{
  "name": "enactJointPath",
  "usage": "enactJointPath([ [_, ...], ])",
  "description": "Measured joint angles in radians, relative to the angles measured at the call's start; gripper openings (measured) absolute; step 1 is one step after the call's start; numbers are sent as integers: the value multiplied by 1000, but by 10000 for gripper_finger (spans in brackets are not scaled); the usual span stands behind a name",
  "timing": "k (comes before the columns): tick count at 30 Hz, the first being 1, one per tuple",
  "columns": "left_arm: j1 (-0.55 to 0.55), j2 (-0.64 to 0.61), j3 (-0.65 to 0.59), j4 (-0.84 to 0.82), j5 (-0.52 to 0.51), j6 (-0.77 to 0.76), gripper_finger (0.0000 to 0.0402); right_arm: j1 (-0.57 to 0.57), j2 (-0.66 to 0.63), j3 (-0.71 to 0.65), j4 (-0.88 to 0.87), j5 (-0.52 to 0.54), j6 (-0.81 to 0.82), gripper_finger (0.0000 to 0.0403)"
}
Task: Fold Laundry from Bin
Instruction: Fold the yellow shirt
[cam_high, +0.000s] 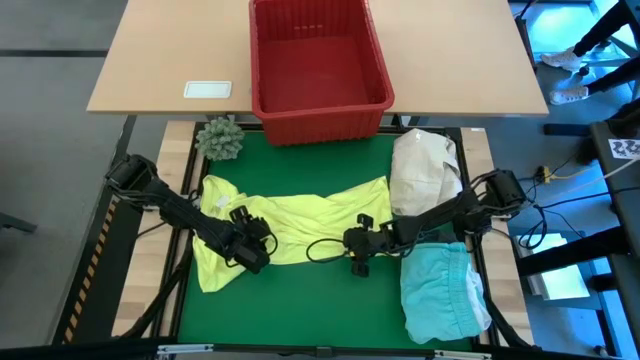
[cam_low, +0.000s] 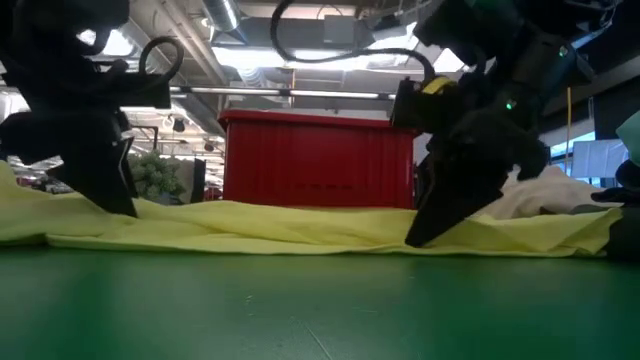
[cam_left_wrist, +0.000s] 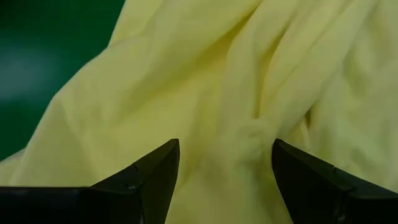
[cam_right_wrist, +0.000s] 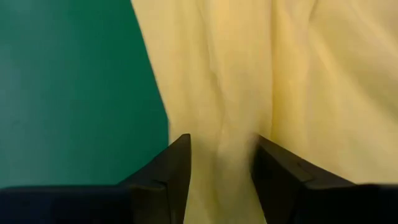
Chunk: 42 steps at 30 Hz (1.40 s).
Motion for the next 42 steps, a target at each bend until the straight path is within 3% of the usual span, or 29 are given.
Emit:
enactJointPath([
  [3,-3,0,-11,0,0,1,244,0,13,0,-6,4,-1,137],
  [7,-5,0,-12,9,2,6,213,0,8,0,-16,10,-4,82],
  [11,-4,0,-8,14,3,9,140,0,-7,0,-20,10,-27,12],
  [15,-6,0,40,2,3,55,36,0,-21,0,-27,11,-30,18],
  [17,-13,0,77,-7,0,87,12,0,-25,10,-47,10,-30,14],
  [25,-92,-1,204,-55,15,167,4,24,-35,131,-316,-12,-21,5],
  [32,-184,-1,230,-118,111,135,2,100,-36,175,-358,-19,-29,3],
  [37,-218,-1,230,-119,111,83,3,120,-34,175,-373,-33,-30,5],
  [42,-236,-1,230,-93,107,104,28,116,-20,174,-357,-33,-30,19],
])
